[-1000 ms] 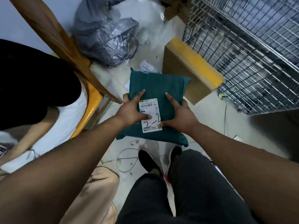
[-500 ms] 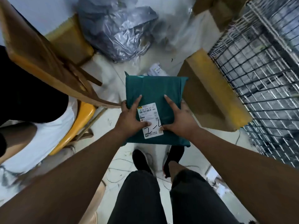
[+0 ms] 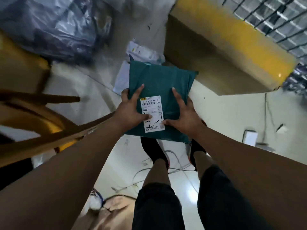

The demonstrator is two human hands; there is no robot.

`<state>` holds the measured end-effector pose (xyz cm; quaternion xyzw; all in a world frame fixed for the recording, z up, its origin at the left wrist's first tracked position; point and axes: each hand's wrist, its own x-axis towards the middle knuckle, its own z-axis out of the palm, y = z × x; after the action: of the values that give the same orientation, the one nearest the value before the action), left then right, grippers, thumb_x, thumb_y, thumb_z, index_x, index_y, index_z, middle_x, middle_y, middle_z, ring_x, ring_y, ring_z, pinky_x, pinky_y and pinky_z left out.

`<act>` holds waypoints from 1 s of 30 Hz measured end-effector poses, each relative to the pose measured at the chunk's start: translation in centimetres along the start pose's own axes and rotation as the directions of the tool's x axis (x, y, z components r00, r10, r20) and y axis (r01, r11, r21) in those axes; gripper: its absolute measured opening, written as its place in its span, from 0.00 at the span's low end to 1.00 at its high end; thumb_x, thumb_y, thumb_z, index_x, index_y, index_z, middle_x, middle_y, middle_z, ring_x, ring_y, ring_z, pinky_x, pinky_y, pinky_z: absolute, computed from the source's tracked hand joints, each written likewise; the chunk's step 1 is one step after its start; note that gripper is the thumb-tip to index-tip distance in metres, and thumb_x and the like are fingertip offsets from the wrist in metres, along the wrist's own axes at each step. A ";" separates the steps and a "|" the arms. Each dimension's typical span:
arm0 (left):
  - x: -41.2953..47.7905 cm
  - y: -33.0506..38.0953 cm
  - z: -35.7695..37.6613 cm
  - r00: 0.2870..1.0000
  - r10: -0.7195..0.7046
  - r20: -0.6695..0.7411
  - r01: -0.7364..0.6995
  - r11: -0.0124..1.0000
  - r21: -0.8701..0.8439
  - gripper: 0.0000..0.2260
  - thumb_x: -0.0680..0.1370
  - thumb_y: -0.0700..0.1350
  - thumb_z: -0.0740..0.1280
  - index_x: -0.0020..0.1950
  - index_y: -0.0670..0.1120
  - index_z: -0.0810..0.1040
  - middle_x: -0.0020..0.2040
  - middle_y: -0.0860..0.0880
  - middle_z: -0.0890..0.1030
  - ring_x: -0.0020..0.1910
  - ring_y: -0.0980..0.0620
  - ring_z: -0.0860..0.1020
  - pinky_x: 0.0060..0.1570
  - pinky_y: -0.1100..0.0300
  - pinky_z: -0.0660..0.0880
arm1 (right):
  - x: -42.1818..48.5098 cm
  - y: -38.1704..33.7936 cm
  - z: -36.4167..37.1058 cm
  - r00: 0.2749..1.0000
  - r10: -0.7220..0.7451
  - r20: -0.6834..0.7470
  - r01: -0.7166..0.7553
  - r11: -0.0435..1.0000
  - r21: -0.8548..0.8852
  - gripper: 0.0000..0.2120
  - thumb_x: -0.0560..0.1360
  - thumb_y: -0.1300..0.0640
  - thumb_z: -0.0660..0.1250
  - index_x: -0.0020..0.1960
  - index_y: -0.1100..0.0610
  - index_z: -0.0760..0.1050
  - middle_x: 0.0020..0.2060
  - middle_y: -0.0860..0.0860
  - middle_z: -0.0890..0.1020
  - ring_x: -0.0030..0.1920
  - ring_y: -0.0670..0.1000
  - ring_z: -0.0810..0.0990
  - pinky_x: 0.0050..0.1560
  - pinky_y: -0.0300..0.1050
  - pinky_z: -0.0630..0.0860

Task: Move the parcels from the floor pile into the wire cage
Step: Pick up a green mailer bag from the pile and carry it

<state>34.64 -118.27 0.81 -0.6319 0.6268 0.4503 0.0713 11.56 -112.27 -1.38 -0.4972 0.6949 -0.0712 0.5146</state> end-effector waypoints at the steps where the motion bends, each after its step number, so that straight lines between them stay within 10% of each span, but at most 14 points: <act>1: 1.7 -0.3 0.8 1.000 0.015 0.023 -0.015 1.000 0.005 0.52 0.68 0.52 0.82 0.81 0.67 0.51 0.81 0.45 0.49 0.76 0.40 0.66 0.74 0.51 0.65 | 0.8 1.2 0.7 0.999 0.029 -0.019 -0.028 0.999 0.024 0.60 0.64 0.40 0.81 0.78 0.27 0.40 0.79 0.59 0.54 0.76 0.62 0.65 0.74 0.54 0.66; 16: 22.7 -2.7 14.2 0.978 0.166 0.127 -0.176 0.982 0.074 0.45 0.73 0.49 0.79 0.81 0.67 0.55 0.80 0.43 0.54 0.77 0.40 0.63 0.73 0.53 0.65 | 14.8 17.9 6.6 0.969 0.174 -0.172 -0.138 0.969 0.207 0.54 0.70 0.42 0.78 0.81 0.34 0.42 0.79 0.56 0.55 0.78 0.60 0.61 0.76 0.49 0.60; 30: 21.2 5.6 12.4 0.944 0.314 0.100 -0.329 0.917 0.226 0.35 0.74 0.41 0.74 0.80 0.52 0.67 0.76 0.44 0.68 0.71 0.43 0.72 0.69 0.53 0.71 | 14.6 13.0 0.5 0.984 0.133 -0.121 -0.119 0.986 0.116 0.49 0.75 0.51 0.75 0.83 0.41 0.44 0.83 0.56 0.48 0.80 0.56 0.57 0.75 0.45 0.63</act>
<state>19.86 -126.71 -17.75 -0.4926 0.7694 0.3962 0.0915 4.31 -116.75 -18.93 -0.4180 0.7518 -0.1077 0.4984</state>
